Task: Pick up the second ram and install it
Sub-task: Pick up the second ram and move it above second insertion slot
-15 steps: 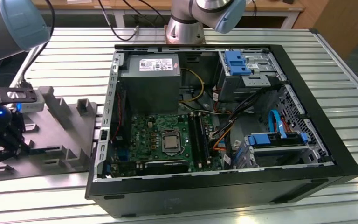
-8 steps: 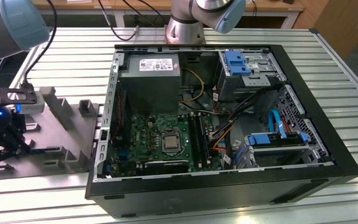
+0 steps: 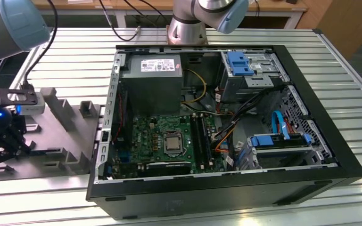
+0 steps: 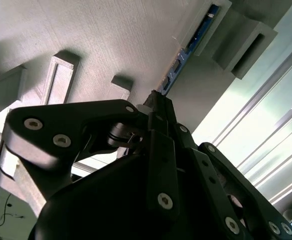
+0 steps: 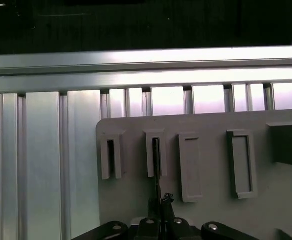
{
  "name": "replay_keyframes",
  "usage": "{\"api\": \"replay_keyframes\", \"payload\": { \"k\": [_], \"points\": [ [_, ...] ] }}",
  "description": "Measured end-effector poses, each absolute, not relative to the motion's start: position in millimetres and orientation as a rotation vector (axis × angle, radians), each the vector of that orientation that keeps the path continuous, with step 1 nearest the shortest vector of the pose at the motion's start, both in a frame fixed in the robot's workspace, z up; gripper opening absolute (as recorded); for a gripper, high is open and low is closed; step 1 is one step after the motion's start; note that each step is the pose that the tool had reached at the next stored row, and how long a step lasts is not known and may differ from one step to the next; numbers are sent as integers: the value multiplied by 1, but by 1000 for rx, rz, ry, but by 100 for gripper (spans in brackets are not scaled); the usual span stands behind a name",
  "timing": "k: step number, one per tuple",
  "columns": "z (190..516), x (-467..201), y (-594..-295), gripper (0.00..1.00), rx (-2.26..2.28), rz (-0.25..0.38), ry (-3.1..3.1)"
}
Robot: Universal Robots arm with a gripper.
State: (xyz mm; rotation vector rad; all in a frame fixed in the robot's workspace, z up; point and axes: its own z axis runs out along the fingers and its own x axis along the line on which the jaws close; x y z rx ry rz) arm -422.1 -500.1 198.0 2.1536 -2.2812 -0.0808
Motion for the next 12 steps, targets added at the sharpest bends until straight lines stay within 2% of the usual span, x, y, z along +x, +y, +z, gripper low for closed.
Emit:
{"api": "replay_keyframes", "payload": {
  "k": [12],
  "points": [
    [198,-422,-500,13,2173,-81,-2262]
  ]
}}
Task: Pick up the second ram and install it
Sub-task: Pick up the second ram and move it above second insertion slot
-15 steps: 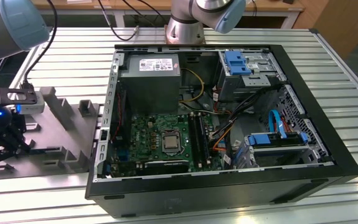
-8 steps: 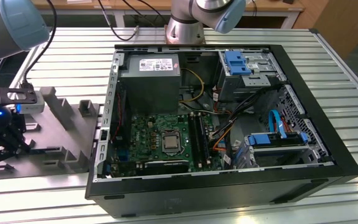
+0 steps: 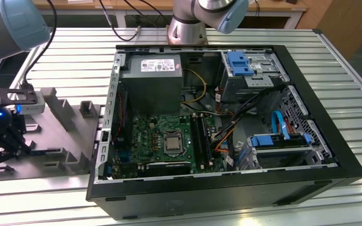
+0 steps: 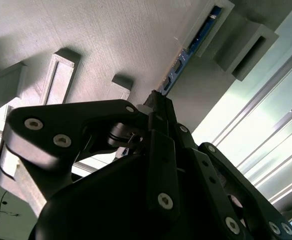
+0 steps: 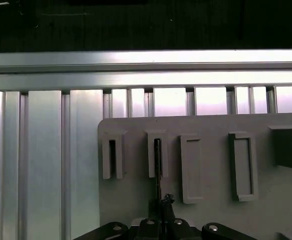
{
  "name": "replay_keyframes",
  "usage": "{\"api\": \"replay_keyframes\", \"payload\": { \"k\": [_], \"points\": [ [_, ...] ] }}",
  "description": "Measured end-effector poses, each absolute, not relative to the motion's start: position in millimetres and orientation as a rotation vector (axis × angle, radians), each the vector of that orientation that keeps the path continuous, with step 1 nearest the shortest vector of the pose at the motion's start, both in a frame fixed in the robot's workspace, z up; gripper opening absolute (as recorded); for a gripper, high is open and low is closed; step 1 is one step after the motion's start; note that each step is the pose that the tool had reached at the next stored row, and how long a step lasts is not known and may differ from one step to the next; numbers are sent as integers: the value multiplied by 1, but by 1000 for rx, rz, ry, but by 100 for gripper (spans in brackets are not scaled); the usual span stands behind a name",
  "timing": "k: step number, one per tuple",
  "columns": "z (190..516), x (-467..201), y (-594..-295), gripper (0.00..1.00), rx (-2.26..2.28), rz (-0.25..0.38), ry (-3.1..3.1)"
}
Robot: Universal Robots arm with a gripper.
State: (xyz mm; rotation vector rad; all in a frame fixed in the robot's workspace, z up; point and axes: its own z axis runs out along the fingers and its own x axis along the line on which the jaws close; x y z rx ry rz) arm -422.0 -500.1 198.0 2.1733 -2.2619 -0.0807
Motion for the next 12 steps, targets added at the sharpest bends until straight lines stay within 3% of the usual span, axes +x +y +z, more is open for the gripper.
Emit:
{"api": "replay_keyframes", "payload": {
  "k": [12],
  "points": [
    [200,-422,-500,13,2190,-81,-2245]
  ]
}}
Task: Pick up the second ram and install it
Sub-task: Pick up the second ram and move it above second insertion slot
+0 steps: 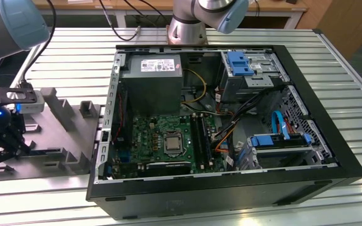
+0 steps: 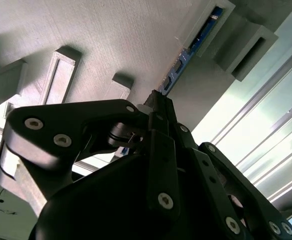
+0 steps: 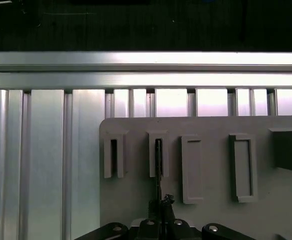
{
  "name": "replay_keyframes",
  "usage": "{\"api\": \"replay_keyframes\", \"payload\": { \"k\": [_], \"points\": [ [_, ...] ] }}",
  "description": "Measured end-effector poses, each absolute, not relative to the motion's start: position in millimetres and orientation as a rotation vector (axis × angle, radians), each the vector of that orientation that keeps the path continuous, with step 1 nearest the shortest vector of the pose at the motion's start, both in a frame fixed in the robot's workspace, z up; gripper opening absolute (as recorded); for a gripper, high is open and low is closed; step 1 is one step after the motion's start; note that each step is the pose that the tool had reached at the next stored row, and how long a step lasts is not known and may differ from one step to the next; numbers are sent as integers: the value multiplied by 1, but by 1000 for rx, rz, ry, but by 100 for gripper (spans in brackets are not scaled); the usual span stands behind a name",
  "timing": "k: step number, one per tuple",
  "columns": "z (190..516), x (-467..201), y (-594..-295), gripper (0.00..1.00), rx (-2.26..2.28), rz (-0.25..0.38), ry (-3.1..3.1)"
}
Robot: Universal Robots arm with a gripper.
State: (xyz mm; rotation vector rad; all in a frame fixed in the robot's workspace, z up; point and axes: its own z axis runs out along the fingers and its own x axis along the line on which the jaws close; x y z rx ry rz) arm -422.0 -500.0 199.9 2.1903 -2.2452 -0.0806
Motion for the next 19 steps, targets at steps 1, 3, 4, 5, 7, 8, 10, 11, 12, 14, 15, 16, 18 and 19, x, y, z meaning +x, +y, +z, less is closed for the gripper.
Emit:
{"api": "replay_keyframes", "payload": {
  "k": [1,3,4,5,7,8,10,11,12,14,15,16,18,19],
  "points": [
    [200,-422,-500,13,2190,-81,-2245],
    [200,-422,-500,13,2193,-81,-2242],
    [200,-422,-500,13,2196,-80,-2239],
    [200,-422,-500,13,2197,-80,-2239],
    [200,-422,-500,13,2197,-80,-2239],
    [200,-422,-500,13,2197,-80,-2238],
    [200,-422,-500,13,2198,-80,-2238],
    [200,-422,-500,13,2199,-80,-2237],
    [200,-422,-500,13,2199,-80,-2236],
    [200,-422,-500,12,2204,-80,-2232],
    [200,-422,-500,12,2204,-80,-2231],
    [200,-422,-500,12,2204,-80,-2231],
    [200,-422,-500,12,2207,-82,-2232],
    [200,-422,-500,12,2209,-82,-2230]
  ]
}}
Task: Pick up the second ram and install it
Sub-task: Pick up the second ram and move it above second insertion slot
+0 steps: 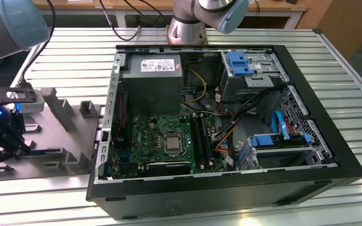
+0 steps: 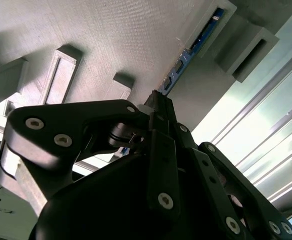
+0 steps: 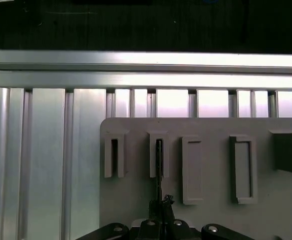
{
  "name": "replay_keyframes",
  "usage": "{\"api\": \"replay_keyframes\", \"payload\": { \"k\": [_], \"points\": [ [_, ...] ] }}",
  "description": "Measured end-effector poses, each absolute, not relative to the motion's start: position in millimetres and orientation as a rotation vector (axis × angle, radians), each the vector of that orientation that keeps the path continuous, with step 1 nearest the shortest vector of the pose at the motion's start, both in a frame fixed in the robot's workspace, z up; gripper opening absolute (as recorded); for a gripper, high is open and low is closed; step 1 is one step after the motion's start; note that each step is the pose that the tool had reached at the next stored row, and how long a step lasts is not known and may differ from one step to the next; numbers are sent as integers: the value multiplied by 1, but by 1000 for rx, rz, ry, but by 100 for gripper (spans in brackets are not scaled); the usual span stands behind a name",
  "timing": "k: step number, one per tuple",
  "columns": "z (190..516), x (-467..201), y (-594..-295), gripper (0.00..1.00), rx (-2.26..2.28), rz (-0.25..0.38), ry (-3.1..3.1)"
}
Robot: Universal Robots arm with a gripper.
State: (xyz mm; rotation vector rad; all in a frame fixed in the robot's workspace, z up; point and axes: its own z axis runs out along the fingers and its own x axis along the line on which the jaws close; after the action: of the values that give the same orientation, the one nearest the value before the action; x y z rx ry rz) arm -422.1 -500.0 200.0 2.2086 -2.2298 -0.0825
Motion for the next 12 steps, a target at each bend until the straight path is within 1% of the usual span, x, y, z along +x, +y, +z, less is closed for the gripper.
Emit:
{"api": "replay_keyframes", "payload": {
  "k": [12],
  "points": [
    [204,-422,-500,12,2212,-81,-2228]
  ]
}}
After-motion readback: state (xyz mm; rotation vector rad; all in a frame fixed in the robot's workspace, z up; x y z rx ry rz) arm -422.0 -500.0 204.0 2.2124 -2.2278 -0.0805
